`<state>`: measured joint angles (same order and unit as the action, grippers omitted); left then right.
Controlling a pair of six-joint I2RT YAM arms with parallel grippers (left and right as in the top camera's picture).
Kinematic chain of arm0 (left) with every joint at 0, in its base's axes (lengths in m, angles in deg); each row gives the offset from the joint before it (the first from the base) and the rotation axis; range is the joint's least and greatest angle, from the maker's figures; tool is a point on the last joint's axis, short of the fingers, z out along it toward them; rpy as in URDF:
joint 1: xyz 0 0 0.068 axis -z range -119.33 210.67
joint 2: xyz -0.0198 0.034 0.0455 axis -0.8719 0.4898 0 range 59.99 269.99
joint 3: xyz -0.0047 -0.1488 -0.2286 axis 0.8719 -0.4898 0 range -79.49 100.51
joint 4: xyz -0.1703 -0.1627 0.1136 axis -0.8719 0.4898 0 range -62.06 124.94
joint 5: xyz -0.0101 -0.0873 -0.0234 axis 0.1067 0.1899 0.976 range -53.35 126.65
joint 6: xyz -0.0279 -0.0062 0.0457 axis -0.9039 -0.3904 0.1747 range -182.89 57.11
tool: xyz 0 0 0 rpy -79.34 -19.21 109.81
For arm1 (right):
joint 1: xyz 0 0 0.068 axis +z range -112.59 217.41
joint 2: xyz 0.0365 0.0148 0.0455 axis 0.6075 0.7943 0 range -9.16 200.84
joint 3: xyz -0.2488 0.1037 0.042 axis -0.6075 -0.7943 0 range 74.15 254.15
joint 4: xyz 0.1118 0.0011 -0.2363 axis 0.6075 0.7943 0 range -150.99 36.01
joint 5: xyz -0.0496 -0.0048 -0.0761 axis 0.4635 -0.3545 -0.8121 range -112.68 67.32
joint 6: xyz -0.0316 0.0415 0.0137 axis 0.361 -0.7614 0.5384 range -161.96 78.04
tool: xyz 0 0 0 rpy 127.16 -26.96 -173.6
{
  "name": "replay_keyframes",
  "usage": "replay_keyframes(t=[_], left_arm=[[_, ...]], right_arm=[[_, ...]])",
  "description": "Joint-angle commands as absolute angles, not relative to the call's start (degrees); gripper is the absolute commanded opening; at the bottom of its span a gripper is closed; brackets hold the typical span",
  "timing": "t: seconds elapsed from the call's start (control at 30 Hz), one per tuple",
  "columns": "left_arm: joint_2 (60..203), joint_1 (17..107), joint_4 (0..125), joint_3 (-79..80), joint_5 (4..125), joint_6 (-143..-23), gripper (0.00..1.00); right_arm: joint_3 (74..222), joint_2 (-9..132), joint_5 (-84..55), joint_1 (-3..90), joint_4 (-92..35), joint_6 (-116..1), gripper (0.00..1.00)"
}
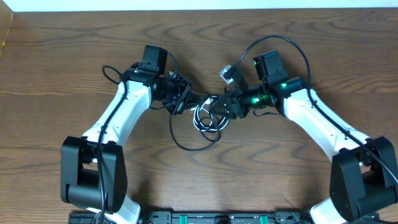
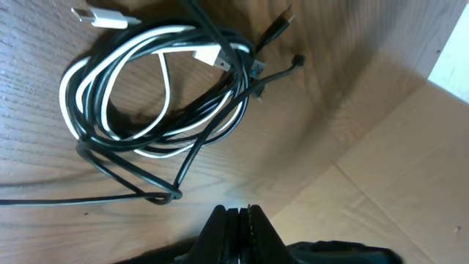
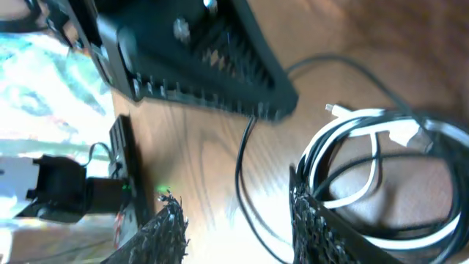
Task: Untangle cables
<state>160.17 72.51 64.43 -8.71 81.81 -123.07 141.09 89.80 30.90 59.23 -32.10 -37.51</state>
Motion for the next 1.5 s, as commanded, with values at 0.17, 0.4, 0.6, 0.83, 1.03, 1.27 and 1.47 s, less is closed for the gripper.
replay_keyframes(t=[0.17, 0.4, 0.6, 0.83, 1.03, 1.27, 1.47], left_arm=[[158.99, 74.8, 72.67, -7.44, 72.28, -119.44, 0.17], [159.01, 77.06, 73.96, -12.4, 62.06, -123.49, 0.35], [159.01, 77.45, 63.14, -16.4, 63.13, -129.5, 0.38], [159.01, 80.05, 61.83, -16.38, 63.04, -132.14, 0.43], [160.08, 81.62, 61.79, -16.43, 62.97, -133.28, 0.43], [161.83, 82.24, 61.37, -16.49, 65.42, -135.22, 0.36], [161.83, 82.41, 60.52, -16.49, 67.98, -135.22, 0.36]], right_arm=[[141.85, 89.73, 24.39, 59.23, -27.62, -35.68, 0.44], [141.85, 89.73, 22.23, 59.19, -25.66, -35.63, 0.43], [141.85, 89.73, 20.98, 59.21, -24.83, -35.39, 0.43], [141.81, 89.75, 16.46, 59.28, -21.39, -34.5, 0.44], [141.66, 89.75, 16.22, 61.07, -19.97, -33.82, 0.43], [141.64, 89.75, 11.71, 62.95, -19.12, -32.88, 0.41], [141.64, 89.75, 10.1, 63.08, -18.44, -32.88, 0.41]])
